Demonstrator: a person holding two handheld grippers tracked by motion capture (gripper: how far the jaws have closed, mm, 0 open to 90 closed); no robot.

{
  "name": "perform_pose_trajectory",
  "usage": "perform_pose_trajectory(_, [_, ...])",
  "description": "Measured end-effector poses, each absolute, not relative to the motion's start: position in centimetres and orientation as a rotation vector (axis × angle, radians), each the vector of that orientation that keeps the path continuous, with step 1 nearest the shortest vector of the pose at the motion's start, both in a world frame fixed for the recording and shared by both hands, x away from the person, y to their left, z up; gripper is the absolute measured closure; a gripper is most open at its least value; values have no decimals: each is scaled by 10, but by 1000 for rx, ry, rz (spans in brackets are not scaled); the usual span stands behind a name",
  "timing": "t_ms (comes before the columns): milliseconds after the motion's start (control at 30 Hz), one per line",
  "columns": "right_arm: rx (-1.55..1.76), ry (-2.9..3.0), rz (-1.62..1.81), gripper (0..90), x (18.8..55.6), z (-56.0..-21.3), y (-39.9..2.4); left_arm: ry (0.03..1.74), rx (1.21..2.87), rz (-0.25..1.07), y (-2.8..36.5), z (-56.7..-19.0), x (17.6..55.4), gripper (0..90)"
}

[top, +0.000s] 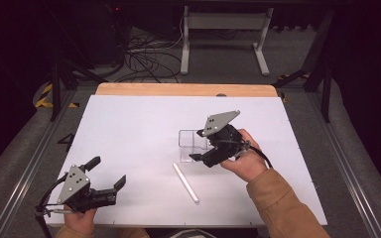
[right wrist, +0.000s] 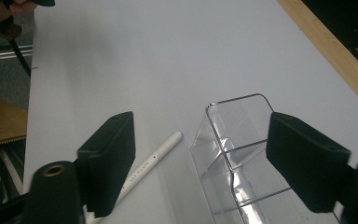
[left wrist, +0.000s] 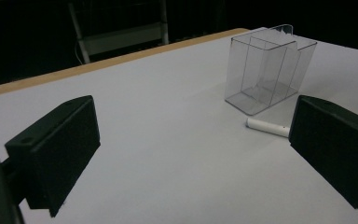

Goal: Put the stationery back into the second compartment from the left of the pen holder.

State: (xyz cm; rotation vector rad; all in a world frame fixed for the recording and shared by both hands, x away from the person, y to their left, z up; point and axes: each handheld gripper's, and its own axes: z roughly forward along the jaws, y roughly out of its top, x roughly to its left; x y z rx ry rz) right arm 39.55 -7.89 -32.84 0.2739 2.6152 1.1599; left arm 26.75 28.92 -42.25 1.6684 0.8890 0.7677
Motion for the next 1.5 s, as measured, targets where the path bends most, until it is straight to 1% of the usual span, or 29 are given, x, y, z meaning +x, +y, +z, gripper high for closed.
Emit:
perform_pose_trajectory(133, [312,2585,1226,66,393,-327,-80,889,1667,766,289,-422,268,27])
perform_pose_trajectory(267, [348,2559,1326,23,389,-329,-80,885,1676,767,288,-422,269,27])
perform_pose_trajectory(400, [362,2562,1368,2,384,-331,-77,888,1665,772,288,-422,269,27])
perform_pose_trajectory(967, [446,2613,1351,6,364,-339,-65,881,1674,768,287,-422,268,27])
perform_pose_trajectory(1500, [534,2628,1277,29,358,-353,-61,874,1673,772,288,-421,267,27])
